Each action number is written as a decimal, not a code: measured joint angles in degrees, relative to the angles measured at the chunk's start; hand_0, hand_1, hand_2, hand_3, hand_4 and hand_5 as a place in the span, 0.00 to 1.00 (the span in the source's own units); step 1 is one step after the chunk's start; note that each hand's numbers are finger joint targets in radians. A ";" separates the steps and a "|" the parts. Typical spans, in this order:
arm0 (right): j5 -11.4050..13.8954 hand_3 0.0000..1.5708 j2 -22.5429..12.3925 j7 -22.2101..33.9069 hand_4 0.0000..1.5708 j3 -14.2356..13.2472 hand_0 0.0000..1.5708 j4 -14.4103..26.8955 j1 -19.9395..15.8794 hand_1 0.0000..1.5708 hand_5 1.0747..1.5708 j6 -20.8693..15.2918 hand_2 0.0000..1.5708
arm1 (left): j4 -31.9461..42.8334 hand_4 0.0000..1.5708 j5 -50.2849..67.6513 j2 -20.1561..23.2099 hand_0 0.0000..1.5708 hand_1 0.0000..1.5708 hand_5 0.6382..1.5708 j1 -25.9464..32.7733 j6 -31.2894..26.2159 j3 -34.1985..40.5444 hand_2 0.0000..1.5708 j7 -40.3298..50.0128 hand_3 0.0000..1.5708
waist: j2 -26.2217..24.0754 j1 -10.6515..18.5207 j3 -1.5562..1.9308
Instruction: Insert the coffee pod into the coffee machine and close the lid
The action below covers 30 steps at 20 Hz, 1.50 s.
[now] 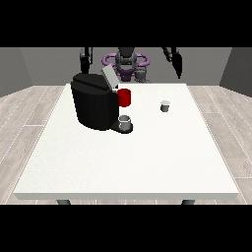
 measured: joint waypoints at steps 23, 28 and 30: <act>-0.82 0.00 3.05 -5.14 0.12 -4.10 0.00 -0.43 -2.08 0.00 1.00 -5.96 0.00 | 6.56 0.00 -0.02 6.81 0.00 0.00 1.00 -7.06 -7.15 5.56 0.00 -7.52 0.00 | 1.86 -7.03 -0.03; -0.84 0.00 3.49 -5.05 0.18 -3.38 0.00 -0.62 -4.58 0.00 1.00 -5.92 0.00 | 13.50 0.00 0.51 10.32 0.00 0.00 1.00 -13.75 -9.32 8.23 0.00 -4.96 0.00 | 4.92 -8.95 -0.04; -0.67 0.00 3.82 -4.68 0.22 -2.15 0.00 -0.95 -5.49 0.00 1.00 -6.97 0.00 | 16.69 0.00 -0.55 11.49 0.00 0.00 1.00 -15.55 -9.33 8.74 0.00 -5.92 0.00 | 6.65 -9.58 -0.04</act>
